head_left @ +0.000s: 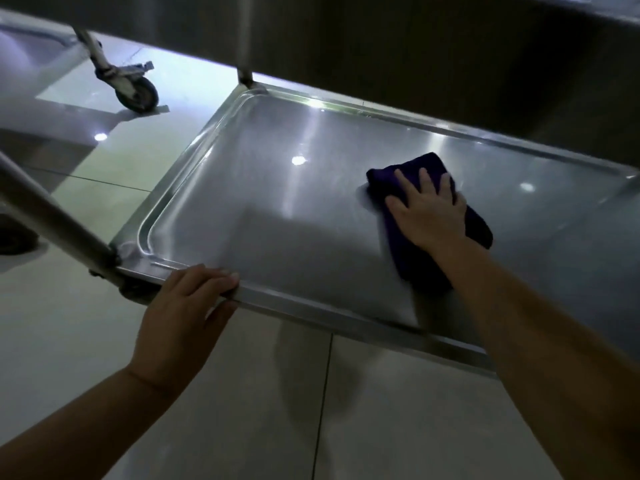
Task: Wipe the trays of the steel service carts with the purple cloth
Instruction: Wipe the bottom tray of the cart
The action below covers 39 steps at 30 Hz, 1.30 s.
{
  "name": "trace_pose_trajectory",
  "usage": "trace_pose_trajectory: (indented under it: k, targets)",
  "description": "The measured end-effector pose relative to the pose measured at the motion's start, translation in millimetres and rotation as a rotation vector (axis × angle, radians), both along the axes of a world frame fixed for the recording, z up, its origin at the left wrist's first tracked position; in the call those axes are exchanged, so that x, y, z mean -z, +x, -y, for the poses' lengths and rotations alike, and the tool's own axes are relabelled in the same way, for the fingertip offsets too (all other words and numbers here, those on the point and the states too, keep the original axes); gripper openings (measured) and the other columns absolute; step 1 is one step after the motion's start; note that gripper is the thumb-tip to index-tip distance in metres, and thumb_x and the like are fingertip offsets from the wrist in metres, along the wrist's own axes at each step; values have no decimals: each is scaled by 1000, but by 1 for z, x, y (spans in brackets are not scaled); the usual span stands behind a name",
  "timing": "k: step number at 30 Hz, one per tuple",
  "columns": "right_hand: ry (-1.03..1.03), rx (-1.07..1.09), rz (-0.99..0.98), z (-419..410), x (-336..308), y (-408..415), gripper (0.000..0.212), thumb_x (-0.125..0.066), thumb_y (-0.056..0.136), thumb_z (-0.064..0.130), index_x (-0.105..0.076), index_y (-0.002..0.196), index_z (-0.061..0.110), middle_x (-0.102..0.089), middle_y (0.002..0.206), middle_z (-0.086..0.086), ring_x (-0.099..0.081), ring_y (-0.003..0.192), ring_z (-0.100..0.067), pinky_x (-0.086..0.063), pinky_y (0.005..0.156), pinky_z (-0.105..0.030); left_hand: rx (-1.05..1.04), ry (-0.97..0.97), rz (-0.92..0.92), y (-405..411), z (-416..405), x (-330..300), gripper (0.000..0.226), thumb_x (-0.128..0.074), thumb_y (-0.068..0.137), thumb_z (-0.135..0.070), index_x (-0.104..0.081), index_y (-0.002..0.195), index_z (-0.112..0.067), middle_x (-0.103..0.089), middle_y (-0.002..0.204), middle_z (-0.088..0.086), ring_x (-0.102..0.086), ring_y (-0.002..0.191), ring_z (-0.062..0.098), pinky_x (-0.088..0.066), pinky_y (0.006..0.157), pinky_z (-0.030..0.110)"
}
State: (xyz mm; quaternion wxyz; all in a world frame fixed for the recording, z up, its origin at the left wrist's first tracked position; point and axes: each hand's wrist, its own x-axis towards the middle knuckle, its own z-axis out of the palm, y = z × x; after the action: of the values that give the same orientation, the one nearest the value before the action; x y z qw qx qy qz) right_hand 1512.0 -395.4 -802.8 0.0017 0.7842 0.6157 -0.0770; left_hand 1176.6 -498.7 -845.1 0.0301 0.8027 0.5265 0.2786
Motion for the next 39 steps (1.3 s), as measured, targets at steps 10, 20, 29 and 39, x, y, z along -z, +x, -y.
trace_pose_trajectory:
  k: [10,20,29,39]
  targets:
    - [69,-714,-11,38,17,-170,54,-27,99,55,-13,150,45,-6,162,2,4,148,-28,0,118,-50,-20,-5,-177,-24,-6,-14,30,-77,72,-32,-70,91,-10,-67,93,11,-63,86,27,-50,76,37]
    - [69,-150,-79,-98,6,-111,50,-27,100,45,-22,149,41,-17,161,1,-6,148,-27,-9,118,-49,-19,1,-123,-66,-11,-4,39,-47,87,-31,-69,111,-10,-67,114,7,-53,111,22,-46,94,33]
    - [21,-465,-57,-93,6,-221,54,-21,100,50,-10,152,40,-4,162,-4,6,147,-36,1,117,-55,-177,-34,-159,-62,14,7,54,-73,69,-12,-60,121,-3,-55,120,21,-54,105,34,-43,87,33]
    - [-22,-758,-135,47,7,-269,61,-24,100,49,-2,154,30,7,162,-8,17,145,-39,10,113,-58,-334,-31,317,-63,20,-11,49,-48,73,21,-43,116,0,-33,117,4,-37,105,5,-41,87,9]
